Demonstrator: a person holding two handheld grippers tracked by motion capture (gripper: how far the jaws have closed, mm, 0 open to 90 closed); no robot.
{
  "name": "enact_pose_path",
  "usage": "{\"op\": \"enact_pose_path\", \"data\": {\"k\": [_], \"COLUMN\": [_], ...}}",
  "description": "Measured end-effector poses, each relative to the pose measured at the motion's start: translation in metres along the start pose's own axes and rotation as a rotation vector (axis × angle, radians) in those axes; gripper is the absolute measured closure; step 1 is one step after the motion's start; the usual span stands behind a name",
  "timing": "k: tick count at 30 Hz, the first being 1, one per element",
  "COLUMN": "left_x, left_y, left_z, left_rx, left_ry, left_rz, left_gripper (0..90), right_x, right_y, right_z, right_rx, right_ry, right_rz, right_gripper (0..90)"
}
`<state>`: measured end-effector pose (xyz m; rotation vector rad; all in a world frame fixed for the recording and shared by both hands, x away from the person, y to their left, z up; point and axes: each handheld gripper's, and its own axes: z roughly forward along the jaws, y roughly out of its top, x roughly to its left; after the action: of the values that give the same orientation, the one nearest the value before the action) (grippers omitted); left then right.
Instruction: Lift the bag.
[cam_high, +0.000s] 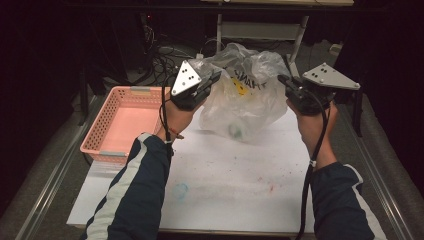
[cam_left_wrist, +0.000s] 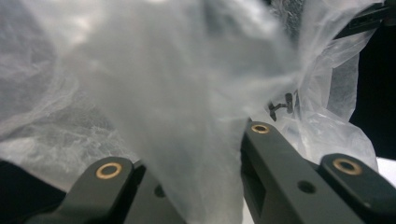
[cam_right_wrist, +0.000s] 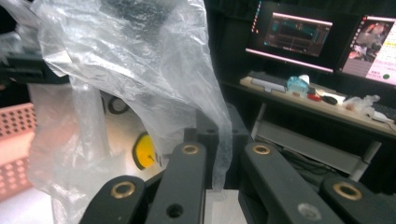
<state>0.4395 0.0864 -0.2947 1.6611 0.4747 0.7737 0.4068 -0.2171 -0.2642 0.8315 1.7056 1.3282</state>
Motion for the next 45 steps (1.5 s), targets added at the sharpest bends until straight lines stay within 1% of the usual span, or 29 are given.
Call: {"op": "enact_pose_path", "data": {"k": [1,2,3,4,8,11,12,14,15,16,17,18,20,21,22,24,26,27,29,30,31,33,36,38,39,41,43,44,45], "left_x": [0.000,0.000,-0.001,-0.001,-0.002,0.000,0.002,0.006,0.008,0.012,0.013,0.013,0.011,0.009,0.007,0.005,0.005,0.006,0.008,0.009,0.010,0.012,0.016,0.018,0.019,0.017,0.014,0.012,0.011], "left_y": [-0.002,-0.004,-0.006,-0.008,-0.015,-0.020,-0.021,-0.020,-0.020,-0.018,-0.018,-0.018,-0.020,-0.021,-0.024,-0.028,-0.033,-0.034,-0.035,-0.036,-0.035,-0.035,-0.037,-0.039,-0.040,-0.042,-0.043,-0.044,-0.044], "left_z": [0.002,0.003,0.005,0.006,0.010,0.008,0.008,0.007,0.006,0.004,0.003,0.003,0.004,0.005,0.006,0.007,0.009,0.010,0.011,0.012,0.013,0.013,0.011,0.009,0.008,0.005,0.001,-0.002,-0.004], "left_rx": [0.012,0.018,0.025,0.034,0.071,0.076,0.078,0.087,0.083,0.077,0.074,0.074,0.088,0.095,0.104,0.114,0.128,0.132,0.135,0.135,0.136,0.141,0.148,0.153,0.156,0.163,0.157,0.152,0.152], "left_ry": [0.001,0.000,0.000,0.007,0.019,0.036,0.046,0.076,0.088,0.092,0.094,0.096,0.091,0.088,0.088,0.089,0.109,0.121,0.157,0.171,0.176,0.196,0.210,0.202,0.196,0.188,0.168,0.165,0.161], "left_rz": [-0.002,-0.002,-0.005,-0.005,-0.012,-0.020,-0.019,-0.008,-0.009,-0.022,-0.031,-0.029,-0.020,-0.013,-0.004,-0.003,-0.002,-0.004,-0.007,-0.004,0.000,0.007,-0.009,-0.032,-0.034,-0.017,-0.011,-0.007,-0.007], "left_gripper": [80.6,80.4,77.9,76.9,60.8,51.9,50.7,49.1,47.1,46.9,46.9,46.9,46.8,46.1,45.1,45.1,45.2,45.6,49.3,55.1,56.5,56.5,56.3,52.4,51.0,50.9,46.8,46.6,43.9], "right_x": [0.000,0.000,0.000,0.001,-0.001,-0.005,-0.008,-0.016,-0.021,-0.025,-0.031,-0.035,-0.044,-0.047,-0.049,-0.051,-0.052,-0.053,-0.054,-0.053,-0.053,-0.052,-0.049,-0.044,-0.043,-0.040,-0.037,-0.036,-0.035], "right_y": [-0.004,-0.007,-0.010,-0.013,-0.026,-0.031,-0.033,-0.035,-0.034,-0.033,-0.031,-0.030,-0.028,-0.028,-0.028,-0.030,-0.030,-0.030,-0.028,-0.027,-0.025,-0.022,-0.022,-0.025,-0.026,-0.030,-0.034,-0.036,-0.039], "right_z": [0.002,0.005,0.007,0.009,0.016,0.019,0.020,0.022,0.023,0.024,0.024,0.024,0.024,0.023,0.022,0.020,0.017,0.013,0.008,0.005,0.003,-0.002,-0.007,-0.010,-0.011,-0.014,-0.018,-0.020,-0.021], "right_rx": [0.004,0.009,0.013,0.017,0.037,0.054,0.062,0.068,0.080,0.085,0.089,0.091,0.101,0.104,0.105,0.118,0.113,0.091,0.054,0.043,0.031,0.007,-0.005,-0.004,0.001,-0.003,0.000,-0.001,0.003], "right_ry": [0.006,0.008,0.002,-0.002,-0.019,-0.041,-0.058,-0.085,-0.097,-0.105,-0.121,-0.137,-0.173,-0.184,-0.193,-0.211,-0.219,-0.214,-0.203,-0.197,-0.193,-0.190,-0.166,-0.157,-0.153,-0.151,-0.141,-0.137,-0.133], "right_rz": [0.002,0.005,0.003,-0.006,-0.011,-0.011,-0.023,-0.027,-0.021,-0.019,-0.009,-0.013,-0.004,0.006,0.011,0.021,0.036,0.048,0.054,0.055,0.059,0.063,0.070,0.057,0.049,0.038,0.041,0.040,0.036], "right_gripper": [90.0,90.0,90.0,90.0,90.0,90.0,90.0,90.0,89.7,88.8,86.7,83.6,75.3,73.1,68.0,53.5,48.2,45.3,41.5,40.2,37.9,35.5,33.9,33.0,31.7,31.7,31.2,31.2,31.1]}}
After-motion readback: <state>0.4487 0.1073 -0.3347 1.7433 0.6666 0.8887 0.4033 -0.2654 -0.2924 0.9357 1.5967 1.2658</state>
